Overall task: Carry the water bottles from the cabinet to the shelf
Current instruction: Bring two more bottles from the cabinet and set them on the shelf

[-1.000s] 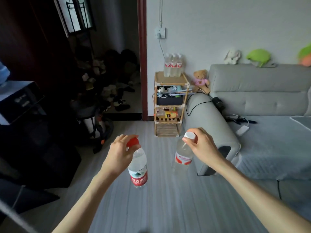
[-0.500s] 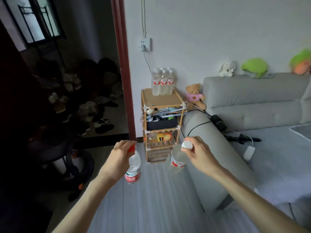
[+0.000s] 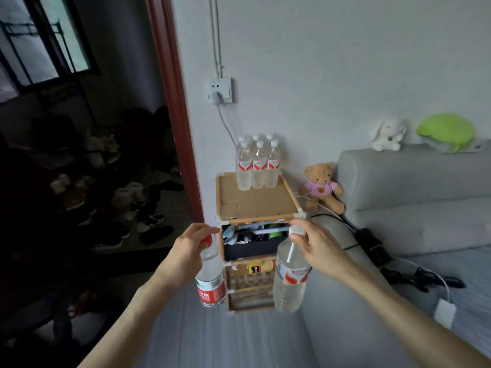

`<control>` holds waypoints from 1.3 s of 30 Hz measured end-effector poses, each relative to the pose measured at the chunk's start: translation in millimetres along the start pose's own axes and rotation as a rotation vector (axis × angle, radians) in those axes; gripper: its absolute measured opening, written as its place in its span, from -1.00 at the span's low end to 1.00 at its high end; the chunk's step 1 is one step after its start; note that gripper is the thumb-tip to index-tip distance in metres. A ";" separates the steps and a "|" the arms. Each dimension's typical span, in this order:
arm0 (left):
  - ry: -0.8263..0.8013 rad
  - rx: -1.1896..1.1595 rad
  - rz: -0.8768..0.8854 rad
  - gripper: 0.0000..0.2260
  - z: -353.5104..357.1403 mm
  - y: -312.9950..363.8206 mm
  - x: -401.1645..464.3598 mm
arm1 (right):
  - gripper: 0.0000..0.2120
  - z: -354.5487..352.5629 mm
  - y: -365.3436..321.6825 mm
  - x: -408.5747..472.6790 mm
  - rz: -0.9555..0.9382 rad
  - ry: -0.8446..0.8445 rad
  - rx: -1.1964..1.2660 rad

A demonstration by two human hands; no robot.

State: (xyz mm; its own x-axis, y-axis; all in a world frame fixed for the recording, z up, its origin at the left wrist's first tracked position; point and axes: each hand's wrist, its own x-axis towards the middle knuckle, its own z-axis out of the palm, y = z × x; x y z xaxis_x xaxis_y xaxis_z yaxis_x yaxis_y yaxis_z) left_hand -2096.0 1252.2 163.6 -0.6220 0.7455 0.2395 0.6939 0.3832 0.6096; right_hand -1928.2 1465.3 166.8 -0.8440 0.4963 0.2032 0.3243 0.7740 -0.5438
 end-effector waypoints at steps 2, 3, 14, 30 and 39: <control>0.016 0.007 0.016 -0.66 5.3 -1.1 38.3 | -0.70 -4.8 11.8 40.3 -0.018 0.015 -0.005; 0.029 0.009 0.024 -0.66 7.4 -2.5 56.6 | -0.69 -6.0 16.6 59.2 -0.020 0.037 0.001; -0.047 0.005 0.197 -0.58 31.5 -46.0 264.1 | -0.64 8.0 60.1 250.2 -0.017 0.087 -0.039; -0.283 -0.054 0.311 -0.57 93.7 -102.0 422.6 | -0.61 47.2 113.3 394.7 0.110 -0.107 -0.014; -0.118 -0.125 0.147 -0.72 101.8 -97.8 415.3 | -0.59 41.1 141.1 411.2 -0.092 -0.240 0.011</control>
State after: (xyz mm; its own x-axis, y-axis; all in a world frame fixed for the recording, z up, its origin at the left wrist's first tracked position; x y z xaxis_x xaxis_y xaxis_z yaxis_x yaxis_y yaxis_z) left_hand -2385.2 1579.8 126.5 -0.4661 0.8496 0.2469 0.7188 0.2009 0.6656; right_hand -2247.1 1762.4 140.1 -0.9475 0.3151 0.0540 0.2374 0.8066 -0.5414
